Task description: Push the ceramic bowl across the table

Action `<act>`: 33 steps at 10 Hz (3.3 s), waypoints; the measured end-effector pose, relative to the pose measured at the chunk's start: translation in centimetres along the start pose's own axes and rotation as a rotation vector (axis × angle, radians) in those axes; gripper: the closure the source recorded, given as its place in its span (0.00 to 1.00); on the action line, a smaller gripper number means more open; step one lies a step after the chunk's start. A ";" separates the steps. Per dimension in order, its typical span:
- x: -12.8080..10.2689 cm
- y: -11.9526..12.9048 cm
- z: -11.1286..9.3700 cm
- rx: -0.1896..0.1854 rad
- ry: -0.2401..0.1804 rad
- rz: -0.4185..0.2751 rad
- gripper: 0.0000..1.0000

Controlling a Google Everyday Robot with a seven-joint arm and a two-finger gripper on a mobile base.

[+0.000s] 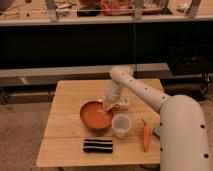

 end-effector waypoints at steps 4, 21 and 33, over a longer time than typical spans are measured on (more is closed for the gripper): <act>1.8 0.6 -1.0 0.006 -0.009 0.054 0.99; 6.9 4.0 -3.2 0.061 0.002 0.220 0.99; 7.2 4.0 -3.4 0.074 -0.005 0.303 0.99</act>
